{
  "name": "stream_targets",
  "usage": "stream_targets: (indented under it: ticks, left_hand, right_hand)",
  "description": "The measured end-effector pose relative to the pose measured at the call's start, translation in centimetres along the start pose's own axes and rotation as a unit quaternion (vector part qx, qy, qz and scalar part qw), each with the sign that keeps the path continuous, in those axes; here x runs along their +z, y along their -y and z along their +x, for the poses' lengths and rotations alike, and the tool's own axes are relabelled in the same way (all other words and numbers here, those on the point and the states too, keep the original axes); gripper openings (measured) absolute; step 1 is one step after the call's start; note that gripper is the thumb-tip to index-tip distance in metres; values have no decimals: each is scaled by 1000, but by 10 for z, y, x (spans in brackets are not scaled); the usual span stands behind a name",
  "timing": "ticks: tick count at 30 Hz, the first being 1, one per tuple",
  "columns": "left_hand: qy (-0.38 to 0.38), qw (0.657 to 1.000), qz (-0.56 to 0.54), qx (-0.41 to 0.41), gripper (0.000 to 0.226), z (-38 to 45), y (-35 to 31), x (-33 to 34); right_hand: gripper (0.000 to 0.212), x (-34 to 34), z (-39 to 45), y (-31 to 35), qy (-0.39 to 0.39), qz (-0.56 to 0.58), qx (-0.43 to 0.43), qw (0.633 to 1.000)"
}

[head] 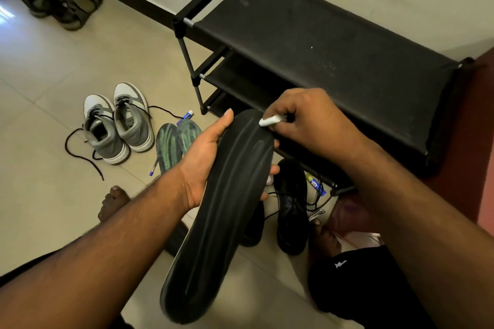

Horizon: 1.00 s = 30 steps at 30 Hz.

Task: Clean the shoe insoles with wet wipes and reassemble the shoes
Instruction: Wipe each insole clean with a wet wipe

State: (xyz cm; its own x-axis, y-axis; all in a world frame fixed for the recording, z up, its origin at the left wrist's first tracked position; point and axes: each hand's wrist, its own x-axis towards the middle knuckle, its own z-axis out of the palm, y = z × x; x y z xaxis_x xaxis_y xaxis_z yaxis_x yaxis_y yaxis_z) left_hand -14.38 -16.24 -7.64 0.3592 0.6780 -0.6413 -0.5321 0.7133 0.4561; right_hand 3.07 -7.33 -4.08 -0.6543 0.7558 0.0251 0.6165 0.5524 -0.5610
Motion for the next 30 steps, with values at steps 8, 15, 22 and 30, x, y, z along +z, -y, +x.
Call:
stream_targets:
  ticks: [8,15,22,30]
  left_hand:
    - [-12,999,30,-19,78,-2,-1,6]
    - [-57,998,24,27,71,4,-15,17]
    - [-54,997,52,7,74,12,-13,28]
    - [-66,996,49,30,75,13,-17,28]
  right_hand:
    - [14,2,1,-2,-24,14,28,999]
    - [14,-2,-2,-2,82,27,49,995]
    - [15,-6,1,-6,-59,33,86,994]
    - [12,-6,-2,-5,22,55,97,994]
